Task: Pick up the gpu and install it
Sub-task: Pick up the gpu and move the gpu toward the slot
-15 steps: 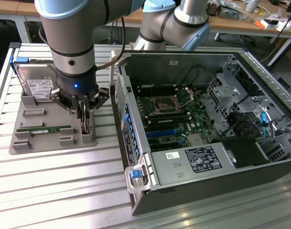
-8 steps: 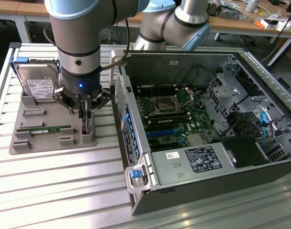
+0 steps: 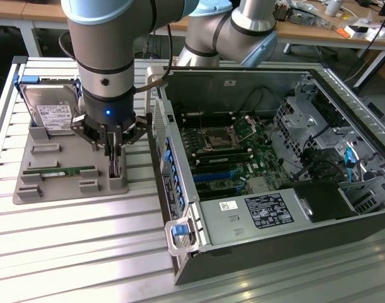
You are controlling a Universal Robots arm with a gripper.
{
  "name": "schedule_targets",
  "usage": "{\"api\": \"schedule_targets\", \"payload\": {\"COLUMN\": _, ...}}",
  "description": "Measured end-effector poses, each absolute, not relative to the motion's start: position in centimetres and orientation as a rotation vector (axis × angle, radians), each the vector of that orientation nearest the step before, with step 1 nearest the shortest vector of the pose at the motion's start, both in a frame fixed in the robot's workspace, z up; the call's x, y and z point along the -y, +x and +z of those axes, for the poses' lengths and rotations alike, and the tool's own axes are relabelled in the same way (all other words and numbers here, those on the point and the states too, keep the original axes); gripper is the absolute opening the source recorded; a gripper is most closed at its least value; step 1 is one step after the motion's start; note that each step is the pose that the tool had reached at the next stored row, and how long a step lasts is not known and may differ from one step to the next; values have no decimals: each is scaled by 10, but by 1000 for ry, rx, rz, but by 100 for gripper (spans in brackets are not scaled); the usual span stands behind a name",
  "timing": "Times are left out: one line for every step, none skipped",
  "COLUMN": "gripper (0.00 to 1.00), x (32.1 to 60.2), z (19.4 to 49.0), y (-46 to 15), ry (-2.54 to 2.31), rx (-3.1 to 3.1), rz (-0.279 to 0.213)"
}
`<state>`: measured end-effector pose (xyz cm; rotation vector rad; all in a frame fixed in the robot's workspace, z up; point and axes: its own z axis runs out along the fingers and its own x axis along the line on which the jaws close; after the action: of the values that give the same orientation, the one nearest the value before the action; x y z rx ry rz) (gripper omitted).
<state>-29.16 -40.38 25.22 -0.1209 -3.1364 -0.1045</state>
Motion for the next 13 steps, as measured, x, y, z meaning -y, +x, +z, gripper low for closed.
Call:
{"api": "schedule_targets", "payload": {"gripper": 26, "x": 404, "z": 254, "y": -292, "ry": -121, "rx": 3136, "rz": -105}}
{"api": "schedule_targets", "payload": {"gripper": 26, "x": 404, "z": 256, "y": -291, "ry": -121, "rx": 3136, "rz": -105}}
{"api": "schedule_targets", "payload": {"gripper": 26, "x": 404, "z": 257, "y": -291, "ry": -121, "rx": 3136, "rz": -105}}
{"api": "schedule_targets", "payload": {"gripper": 26, "x": 404, "z": 258, "y": -291, "ry": -121, "rx": 3136, "rz": -105}}
{"api": "schedule_targets", "payload": {"gripper": 26, "x": 404, "z": 261, "y": -290, "ry": -121, "rx": 3136, "rz": -104}}
{"api": "schedule_targets", "payload": {"gripper": 26, "x": 404, "z": 262, "y": -290, "ry": -121, "rx": 3136, "rz": -105}}
{"api": "schedule_targets", "payload": {"gripper": 26, "x": 404, "z": 264, "y": -289, "ry": -121, "rx": 3136, "rz": -105}}
{"api": "schedule_targets", "payload": {"gripper": 26, "x": 404, "z": 265, "y": -288, "ry": -121, "rx": 3136, "rz": -105}}
{"api": "schedule_targets", "payload": {"gripper": 26, "x": 404, "z": 266, "y": -287, "ry": -121, "rx": 3136, "rz": -104}}
{"api": "schedule_targets", "payload": {"gripper": 26, "x": 404, "z": 266, "y": -287, "ry": -121, "rx": 3136, "rz": -104}}
{"api": "schedule_targets", "payload": {"gripper": 26, "x": 404, "z": 266, "y": -286, "ry": -121, "rx": 3136, "rz": -105}}
{"api": "schedule_targets", "payload": {"gripper": 26, "x": 404, "z": 266, "y": -285, "ry": -121, "rx": 3136, "rz": -104}}
{"api": "schedule_targets", "payload": {"gripper": 26, "x": 404, "z": 266, "y": -284, "ry": -121, "rx": 3136, "rz": -104}}
